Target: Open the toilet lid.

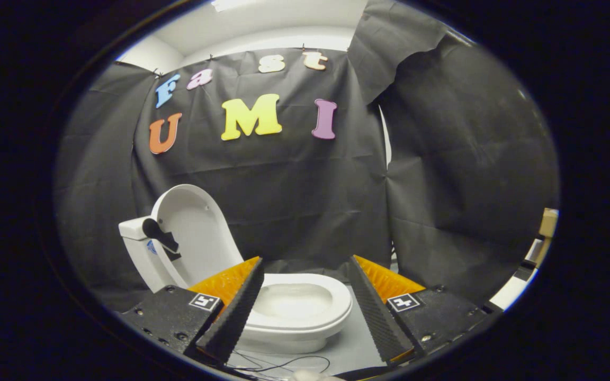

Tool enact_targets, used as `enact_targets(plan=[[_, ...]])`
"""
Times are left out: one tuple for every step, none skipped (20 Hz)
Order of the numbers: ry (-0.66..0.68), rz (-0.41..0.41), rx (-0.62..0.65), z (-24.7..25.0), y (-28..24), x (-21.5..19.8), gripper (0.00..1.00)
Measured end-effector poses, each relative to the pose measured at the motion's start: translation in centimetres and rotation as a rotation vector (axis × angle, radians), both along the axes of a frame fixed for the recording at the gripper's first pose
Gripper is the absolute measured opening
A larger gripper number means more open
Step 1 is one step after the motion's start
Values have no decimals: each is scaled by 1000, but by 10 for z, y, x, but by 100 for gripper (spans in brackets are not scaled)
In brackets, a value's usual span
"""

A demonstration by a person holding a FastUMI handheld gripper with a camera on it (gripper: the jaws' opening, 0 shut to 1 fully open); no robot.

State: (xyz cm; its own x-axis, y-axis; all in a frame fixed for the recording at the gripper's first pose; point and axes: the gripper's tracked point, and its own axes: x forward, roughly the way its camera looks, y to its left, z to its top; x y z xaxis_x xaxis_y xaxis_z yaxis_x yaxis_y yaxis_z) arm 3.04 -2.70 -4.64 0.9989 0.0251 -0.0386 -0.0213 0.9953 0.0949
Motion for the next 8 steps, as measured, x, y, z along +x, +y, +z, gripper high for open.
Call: enact_targets(plan=[[0,-4,-8,0,0,0,100],[-5,-5,-13,0,0,-1,100],[-5,-7,-13,0,0,-1,100],[0,-9,-10,-3,0,-1,100],[7,-5,-5,-6,1,-2,100],[18,-3,1,-8,2,-2,100],[23,-4,7,-9,2,-2,100],[23,-3,8,-10,3,-2,100]])
